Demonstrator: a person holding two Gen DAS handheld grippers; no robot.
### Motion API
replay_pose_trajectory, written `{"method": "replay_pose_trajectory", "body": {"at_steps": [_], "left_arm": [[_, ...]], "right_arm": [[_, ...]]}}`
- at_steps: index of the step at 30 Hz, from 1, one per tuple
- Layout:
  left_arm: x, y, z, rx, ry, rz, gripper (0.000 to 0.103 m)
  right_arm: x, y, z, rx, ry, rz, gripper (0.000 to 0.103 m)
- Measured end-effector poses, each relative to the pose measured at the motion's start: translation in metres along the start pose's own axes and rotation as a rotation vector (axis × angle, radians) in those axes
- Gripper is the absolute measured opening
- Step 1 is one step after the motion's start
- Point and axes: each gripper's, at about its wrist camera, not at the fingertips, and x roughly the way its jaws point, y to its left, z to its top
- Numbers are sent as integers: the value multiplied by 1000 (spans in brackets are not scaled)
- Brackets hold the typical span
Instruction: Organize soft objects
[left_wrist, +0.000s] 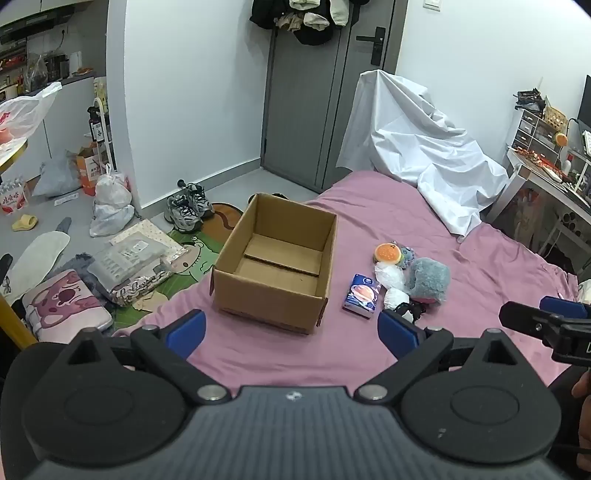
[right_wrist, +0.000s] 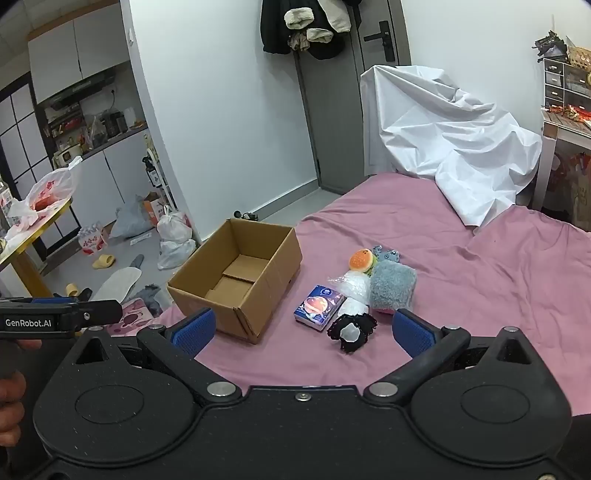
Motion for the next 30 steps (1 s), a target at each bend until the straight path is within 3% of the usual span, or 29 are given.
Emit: {"method": "replay_pose_trajectory", "body": {"at_steps": [30], "left_arm": [[-4,-9,2,32,-10,-32,99]], "right_arm": [[-4,-3,1,9,-39,-1,103]]}}
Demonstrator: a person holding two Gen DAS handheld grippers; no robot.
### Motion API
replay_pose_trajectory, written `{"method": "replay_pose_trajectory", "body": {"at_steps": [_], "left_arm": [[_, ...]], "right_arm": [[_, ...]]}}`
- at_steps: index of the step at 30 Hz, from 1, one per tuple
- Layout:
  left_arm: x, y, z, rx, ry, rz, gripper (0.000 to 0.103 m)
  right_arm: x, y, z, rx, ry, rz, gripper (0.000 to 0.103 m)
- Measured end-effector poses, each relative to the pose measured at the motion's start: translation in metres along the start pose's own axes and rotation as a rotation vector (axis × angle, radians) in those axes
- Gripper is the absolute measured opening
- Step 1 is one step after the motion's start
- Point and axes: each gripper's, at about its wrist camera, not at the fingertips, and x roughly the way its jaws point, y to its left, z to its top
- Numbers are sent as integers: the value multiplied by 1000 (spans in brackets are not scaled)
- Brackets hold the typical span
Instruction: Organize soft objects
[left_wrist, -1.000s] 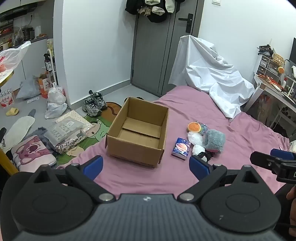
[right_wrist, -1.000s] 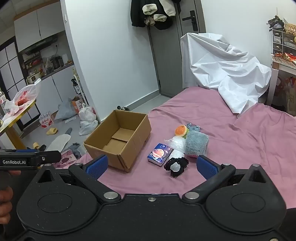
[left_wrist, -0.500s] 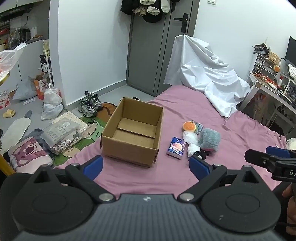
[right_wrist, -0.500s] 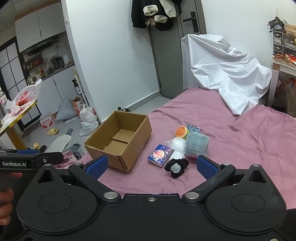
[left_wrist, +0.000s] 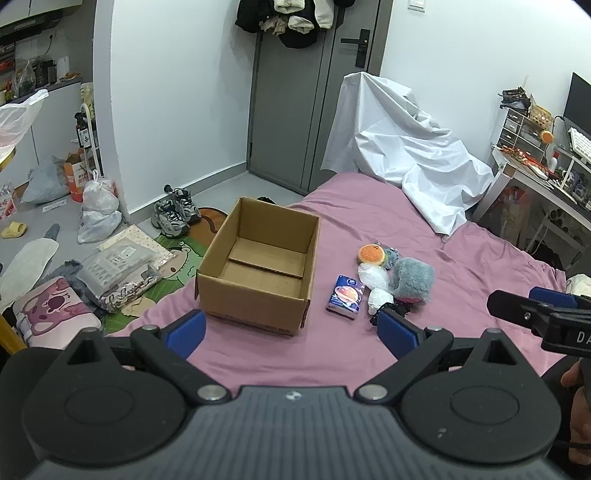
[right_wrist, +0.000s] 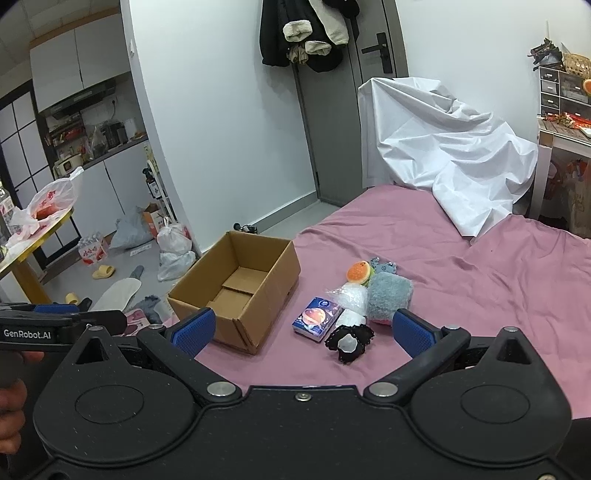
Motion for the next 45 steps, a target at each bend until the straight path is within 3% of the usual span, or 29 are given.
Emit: {"method": "replay_pose_trajectory", "body": {"at_steps": [45], "left_arm": [[3,-3,-6,-1,14,4,99]], "right_arm": [[5,0,-3,19,20,-63,103]]}}
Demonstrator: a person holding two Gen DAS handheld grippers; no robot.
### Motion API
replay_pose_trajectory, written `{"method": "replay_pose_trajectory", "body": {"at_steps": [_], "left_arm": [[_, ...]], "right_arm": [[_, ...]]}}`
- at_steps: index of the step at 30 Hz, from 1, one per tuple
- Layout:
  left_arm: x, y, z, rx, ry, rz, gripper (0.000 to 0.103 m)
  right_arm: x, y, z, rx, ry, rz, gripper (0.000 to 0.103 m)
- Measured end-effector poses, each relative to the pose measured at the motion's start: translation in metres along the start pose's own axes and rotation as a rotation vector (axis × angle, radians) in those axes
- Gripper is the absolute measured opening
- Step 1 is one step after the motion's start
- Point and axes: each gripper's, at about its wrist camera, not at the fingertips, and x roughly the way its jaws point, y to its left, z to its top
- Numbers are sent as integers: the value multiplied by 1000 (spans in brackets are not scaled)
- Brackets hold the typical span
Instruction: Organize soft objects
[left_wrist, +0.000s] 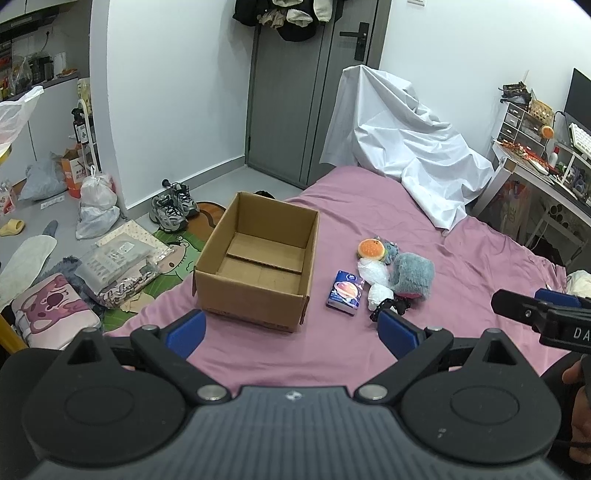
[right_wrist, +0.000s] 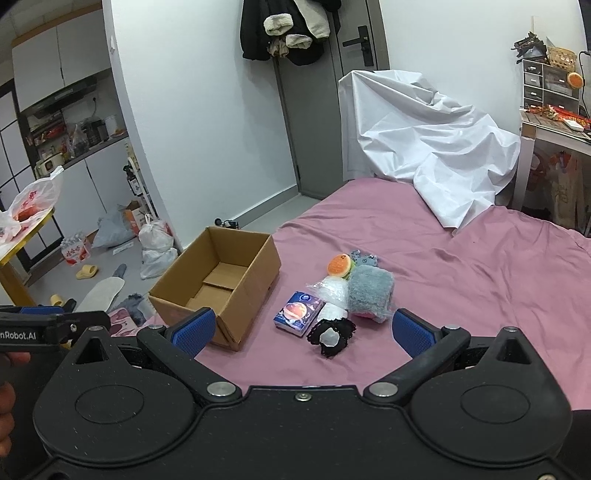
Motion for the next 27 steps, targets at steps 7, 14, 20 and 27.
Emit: {"method": "replay_pose_trajectory", "body": {"at_steps": [7,14,20,27], "left_arm": [[5,-1,7,-6,-3,-13,99],[16,-2,12,4,19,-12,99],[34,-5,15,-2,74,-31,99],[52,-11,22,-8,93,-62,99]], "right_arm": [[-1,0,2,2,3,-4,103],[5,-4,5,28,48,5,103],[20,-16,10,98,133,26,103],[37,-25,18,105,197,28,103]]}}
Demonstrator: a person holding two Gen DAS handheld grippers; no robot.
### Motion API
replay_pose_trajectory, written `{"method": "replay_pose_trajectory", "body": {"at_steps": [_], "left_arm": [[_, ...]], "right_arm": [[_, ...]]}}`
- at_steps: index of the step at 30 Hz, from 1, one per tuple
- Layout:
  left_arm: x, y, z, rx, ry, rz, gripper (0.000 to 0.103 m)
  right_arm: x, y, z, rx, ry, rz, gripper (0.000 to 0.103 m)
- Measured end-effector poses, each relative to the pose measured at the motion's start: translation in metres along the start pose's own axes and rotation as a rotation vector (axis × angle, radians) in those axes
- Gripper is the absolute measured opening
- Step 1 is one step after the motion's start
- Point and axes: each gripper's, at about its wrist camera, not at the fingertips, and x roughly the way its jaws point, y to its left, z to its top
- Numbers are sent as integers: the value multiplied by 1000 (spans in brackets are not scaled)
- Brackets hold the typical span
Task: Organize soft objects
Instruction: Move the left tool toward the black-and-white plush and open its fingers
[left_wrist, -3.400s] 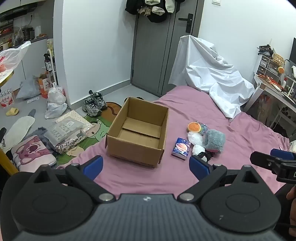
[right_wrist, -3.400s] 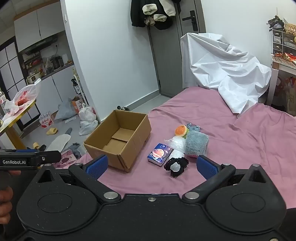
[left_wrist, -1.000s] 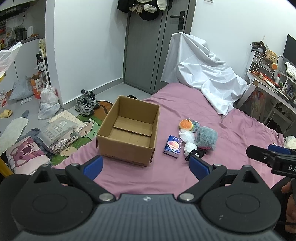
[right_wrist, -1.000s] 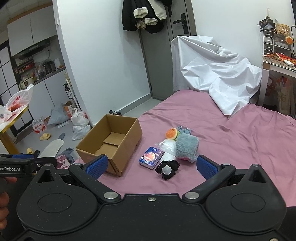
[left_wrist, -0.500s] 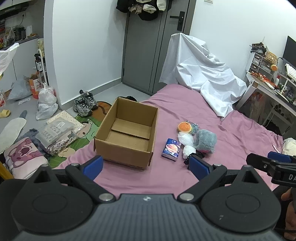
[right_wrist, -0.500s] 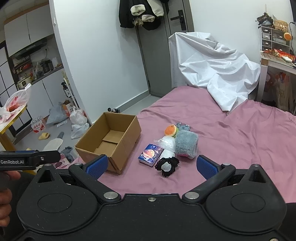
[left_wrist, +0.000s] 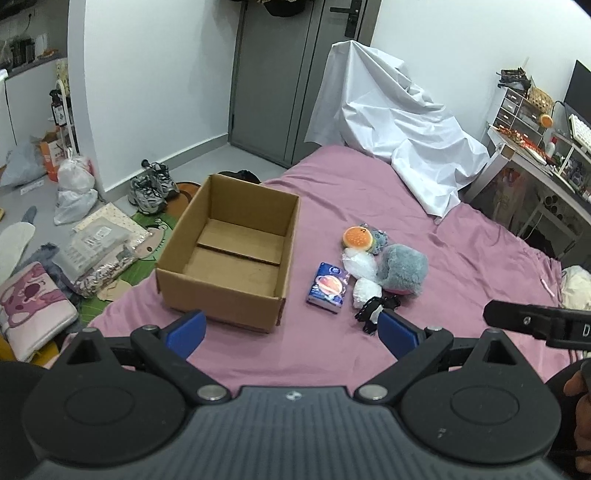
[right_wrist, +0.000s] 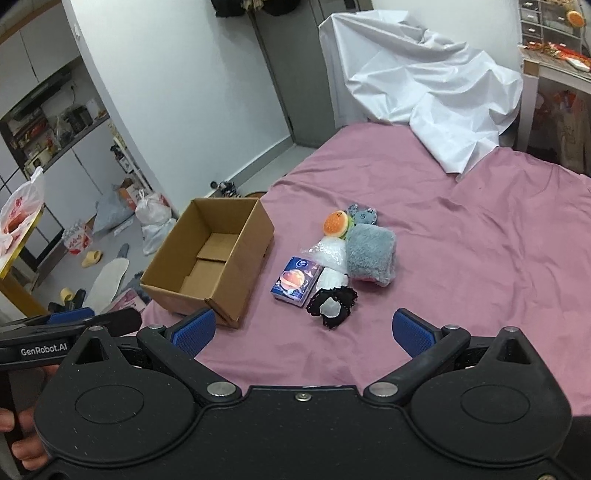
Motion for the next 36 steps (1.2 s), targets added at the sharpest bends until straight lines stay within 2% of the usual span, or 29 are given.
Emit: {"method": "replay_pose_trajectory", "body": {"at_steps": [10,16,26,31,36], "left_arm": [[27,-15,14,-3,43,-35,99],[42,-28,17,-5,73,-63,98],[66,-45,25,-46,117,-81,96],[79,-55,24,-51,133,-79,95],[97,-63,24,-63,155,-67,89]], "right_arm": [[21,-17,27,-4,51,-25,103],[35,-38,40,36,78,-53,103],[49,-58,69,105,70,-47,103],[64,-72,65,176,55,20,103],[80,-88,55,199,77,9,103]]}}
